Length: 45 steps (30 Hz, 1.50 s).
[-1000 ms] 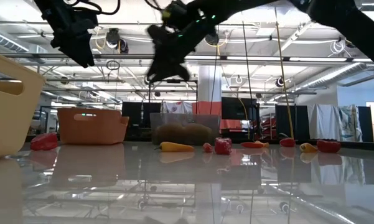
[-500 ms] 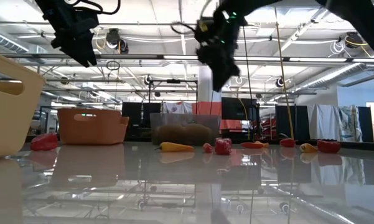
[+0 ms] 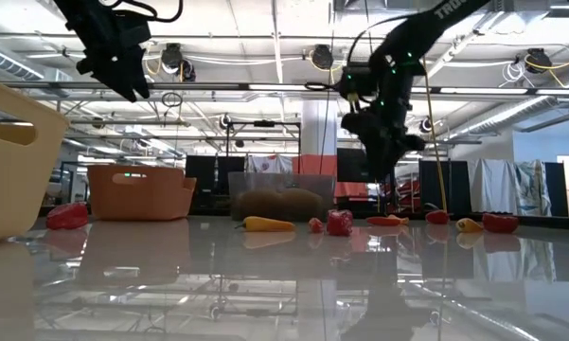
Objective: Sort produce into baskets
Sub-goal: Put the yellow chili pepper into the orange bin
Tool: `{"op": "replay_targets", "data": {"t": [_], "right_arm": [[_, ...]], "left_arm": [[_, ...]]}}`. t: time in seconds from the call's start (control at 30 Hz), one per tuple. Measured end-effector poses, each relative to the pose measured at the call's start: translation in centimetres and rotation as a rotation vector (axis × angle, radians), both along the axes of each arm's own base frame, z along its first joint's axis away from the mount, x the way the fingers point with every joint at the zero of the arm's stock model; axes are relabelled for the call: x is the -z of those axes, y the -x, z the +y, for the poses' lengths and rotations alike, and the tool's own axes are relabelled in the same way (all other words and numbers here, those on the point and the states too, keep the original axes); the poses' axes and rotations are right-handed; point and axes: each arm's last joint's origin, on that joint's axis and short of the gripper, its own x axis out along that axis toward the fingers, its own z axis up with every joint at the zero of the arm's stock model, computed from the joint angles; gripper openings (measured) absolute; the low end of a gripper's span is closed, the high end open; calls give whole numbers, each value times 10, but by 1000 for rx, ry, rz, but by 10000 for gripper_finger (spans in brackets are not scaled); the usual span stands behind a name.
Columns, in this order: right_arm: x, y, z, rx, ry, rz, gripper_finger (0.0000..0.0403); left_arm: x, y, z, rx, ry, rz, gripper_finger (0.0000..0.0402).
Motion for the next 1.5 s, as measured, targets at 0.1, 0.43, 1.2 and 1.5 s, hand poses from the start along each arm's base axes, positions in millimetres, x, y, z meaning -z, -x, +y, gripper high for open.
{"op": "replay_targets", "data": {"t": [0.1, 0.43, 1.2, 1.5], "right_arm": [[13, 2, 2, 35, -10, -5, 107], [44, 7, 2, 119, 44, 66, 107], [79, 19, 14, 212, 24, 33, 104], [80, 19, 14, 209, 27, 24, 42]], "left_arm": [[-1, -1, 1, -21, 5, -28, 233], [-1, -1, 0, -51, 27, -50, 233], [-1, 0, 1, -61, 18, -45, 233], [-1, 0, 1, -61, 18, -43, 233]]}}
